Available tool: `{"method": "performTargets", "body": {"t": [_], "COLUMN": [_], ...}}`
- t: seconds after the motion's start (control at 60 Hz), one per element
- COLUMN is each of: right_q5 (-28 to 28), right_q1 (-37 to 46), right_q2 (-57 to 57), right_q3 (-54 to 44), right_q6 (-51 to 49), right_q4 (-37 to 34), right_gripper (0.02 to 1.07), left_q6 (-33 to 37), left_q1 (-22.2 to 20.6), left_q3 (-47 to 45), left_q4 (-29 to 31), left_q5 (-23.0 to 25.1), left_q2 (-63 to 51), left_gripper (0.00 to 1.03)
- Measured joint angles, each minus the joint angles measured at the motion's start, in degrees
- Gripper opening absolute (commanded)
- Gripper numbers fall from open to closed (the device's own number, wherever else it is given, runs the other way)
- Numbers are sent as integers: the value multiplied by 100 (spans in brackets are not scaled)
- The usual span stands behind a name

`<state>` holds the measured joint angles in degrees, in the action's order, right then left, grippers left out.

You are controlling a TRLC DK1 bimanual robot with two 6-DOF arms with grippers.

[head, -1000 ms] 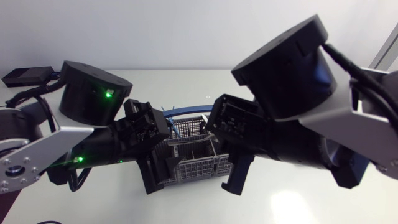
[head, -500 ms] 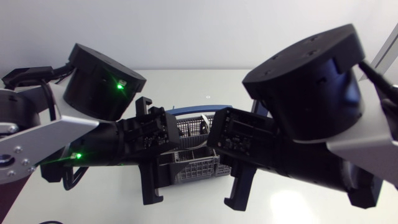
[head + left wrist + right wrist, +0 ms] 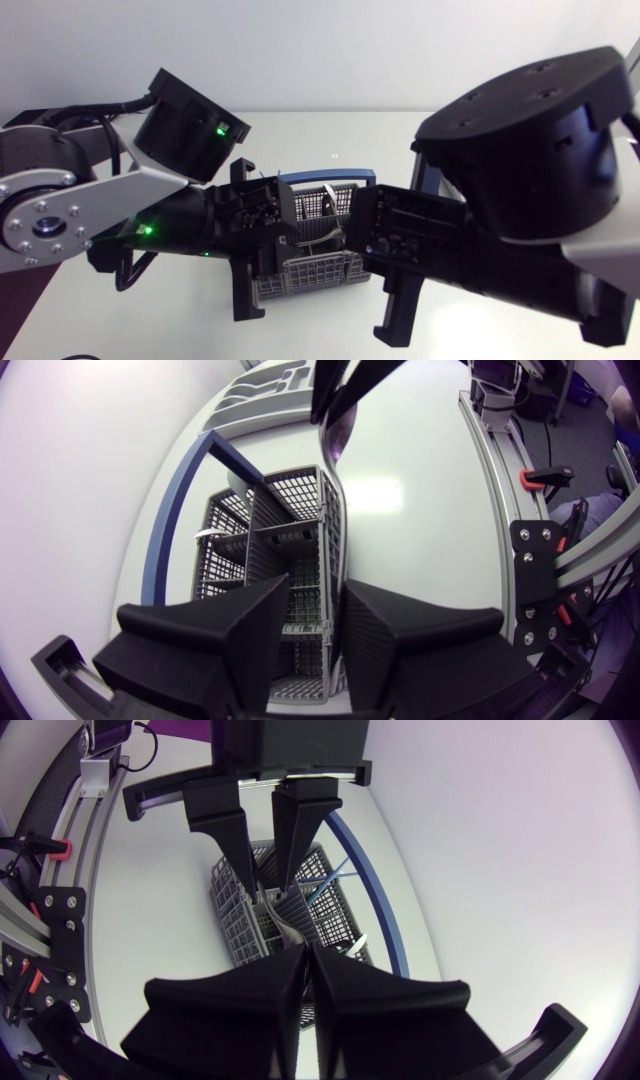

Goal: Unload the cutlery basket into the drawer organizer.

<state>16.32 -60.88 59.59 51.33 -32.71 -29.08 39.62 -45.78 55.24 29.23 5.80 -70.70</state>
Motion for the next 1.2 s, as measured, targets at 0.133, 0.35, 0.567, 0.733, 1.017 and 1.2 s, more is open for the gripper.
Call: {"method": "performTargets", "body": {"t": [0.133, 0.35, 0.567, 0.733, 1.017, 1.2], "right_q5": [2, 31, 149, 153, -374, -570], "right_q1": [0, 2, 26, 173, 1093, 1113], "right_q2": [-15, -131, -426, -614, -689, -689], "right_q3": [-9, -101, -304, -374, -367, -457], "right_q6": [-20, -63, -127, -118, 732, 874], "right_q4": [26, 96, 520, 662, 702, 697], "right_gripper": [11, 13, 46, 69, 69, 69], "left_q6": [11, 0, -476, -870, -1416, -1412], "left_q1": [2, 15, 249, 391, 520, 516], "left_q3": [24, 61, 109, 109, 109, 107], "left_q4": [33, 48, -85, -382, -730, -726], "left_q5": [107, 282, 625, 748, 942, 938], "left_q2": [-90, -214, -291, -299, -299, -299], "left_gripper": [3, 3, 3, 3, 3, 3]}}
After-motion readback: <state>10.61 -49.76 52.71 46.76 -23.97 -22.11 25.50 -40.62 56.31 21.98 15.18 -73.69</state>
